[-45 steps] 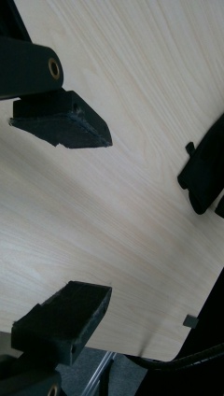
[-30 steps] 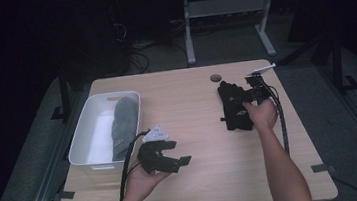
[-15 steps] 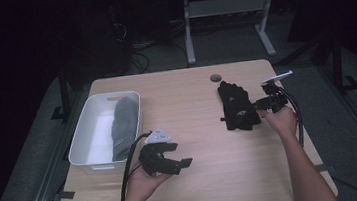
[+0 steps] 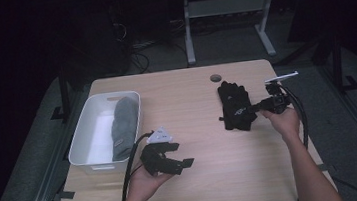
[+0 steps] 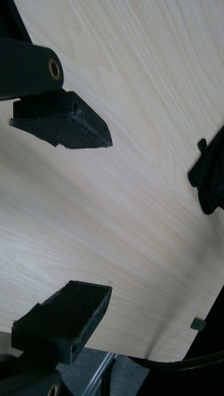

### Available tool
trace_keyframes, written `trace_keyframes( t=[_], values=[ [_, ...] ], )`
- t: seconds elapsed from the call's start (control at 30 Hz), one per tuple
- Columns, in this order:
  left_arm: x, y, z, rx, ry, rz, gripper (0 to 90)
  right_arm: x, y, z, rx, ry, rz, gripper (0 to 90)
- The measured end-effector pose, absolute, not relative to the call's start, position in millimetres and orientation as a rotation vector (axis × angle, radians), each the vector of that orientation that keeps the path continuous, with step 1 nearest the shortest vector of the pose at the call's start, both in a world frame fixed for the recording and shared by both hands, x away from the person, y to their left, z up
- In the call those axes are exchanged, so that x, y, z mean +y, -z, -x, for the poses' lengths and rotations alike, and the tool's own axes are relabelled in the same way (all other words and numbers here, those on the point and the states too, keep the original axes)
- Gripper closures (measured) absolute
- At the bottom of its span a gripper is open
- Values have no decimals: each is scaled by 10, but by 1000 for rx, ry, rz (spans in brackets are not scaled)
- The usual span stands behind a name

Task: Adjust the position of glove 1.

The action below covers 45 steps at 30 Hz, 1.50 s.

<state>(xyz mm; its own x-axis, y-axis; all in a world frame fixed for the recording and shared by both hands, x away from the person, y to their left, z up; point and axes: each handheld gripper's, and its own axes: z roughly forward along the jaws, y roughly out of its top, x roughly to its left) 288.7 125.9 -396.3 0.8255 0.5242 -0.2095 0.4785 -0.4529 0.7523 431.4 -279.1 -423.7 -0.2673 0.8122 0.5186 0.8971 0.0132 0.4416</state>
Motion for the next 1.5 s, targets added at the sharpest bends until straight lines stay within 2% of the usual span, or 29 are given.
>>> trace_keyframes(
  t=[0.17,0.33,0.47,0.53,0.7,0.87,1.0,1.5],
  values=[
    [1241,3966,-2873,724,-60,-2132,234,-2734,4245,-4252,-2058,1203,1818,837],
    [1248,3954,-2871,729,-66,-2128,234,-2684,4315,-4221,-2062,1139,1856,800],
    [1245,3950,-2875,727,-69,-2131,234,-2637,4340,-4237,-2161,980,1847,517],
    [1240,3954,-2880,725,-70,-2133,234,-2632,4282,-4221,-2238,991,1887,482],
    [1241,3961,-2903,731,-82,-2134,234,-2517,4199,-4266,-2410,1066,1846,552],
    [1234,3977,-2938,736,-100,-2134,234,-2320,4299,-4361,-2541,938,1815,587],
    [1221,4004,-2963,733,-115,-2140,234,-2252,4402,-4370,-2560,917,1770,603],
    [1192,4061,-3008,752,-143,-2132,234,-2080,4443,-4152,-2668,928,1578,627]
  ],
)
